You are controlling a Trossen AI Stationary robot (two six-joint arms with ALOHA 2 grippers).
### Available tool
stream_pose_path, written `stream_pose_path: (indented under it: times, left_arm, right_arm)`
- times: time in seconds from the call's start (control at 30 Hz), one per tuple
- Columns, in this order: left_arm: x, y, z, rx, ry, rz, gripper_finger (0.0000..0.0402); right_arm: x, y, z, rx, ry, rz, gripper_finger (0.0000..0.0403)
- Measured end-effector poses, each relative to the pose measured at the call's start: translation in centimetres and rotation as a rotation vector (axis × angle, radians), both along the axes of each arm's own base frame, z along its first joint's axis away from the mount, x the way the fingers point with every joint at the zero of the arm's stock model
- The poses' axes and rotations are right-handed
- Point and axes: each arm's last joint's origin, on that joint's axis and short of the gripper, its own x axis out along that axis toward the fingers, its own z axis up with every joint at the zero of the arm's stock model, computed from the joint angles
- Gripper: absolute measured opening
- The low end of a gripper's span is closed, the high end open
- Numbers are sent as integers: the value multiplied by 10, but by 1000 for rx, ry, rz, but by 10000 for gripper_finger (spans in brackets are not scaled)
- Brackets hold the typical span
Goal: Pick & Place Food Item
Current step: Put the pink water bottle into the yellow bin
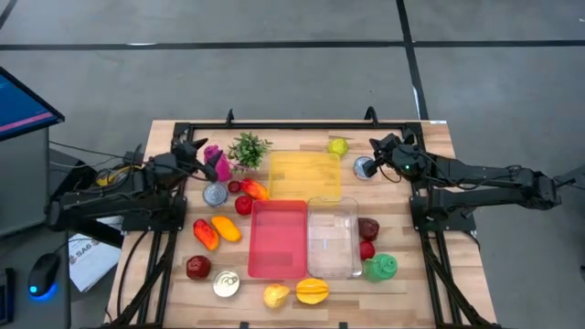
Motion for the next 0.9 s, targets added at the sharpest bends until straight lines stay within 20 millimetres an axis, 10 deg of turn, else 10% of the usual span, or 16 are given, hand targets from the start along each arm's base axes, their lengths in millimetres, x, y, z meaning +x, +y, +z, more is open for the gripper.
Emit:
stream_pose_path:
  times: [0.9]
  left_arm:
    - [-2,1,-7,-88,-40,100,305]
  right_arm:
    - [0,0,0,0,0,0,0]
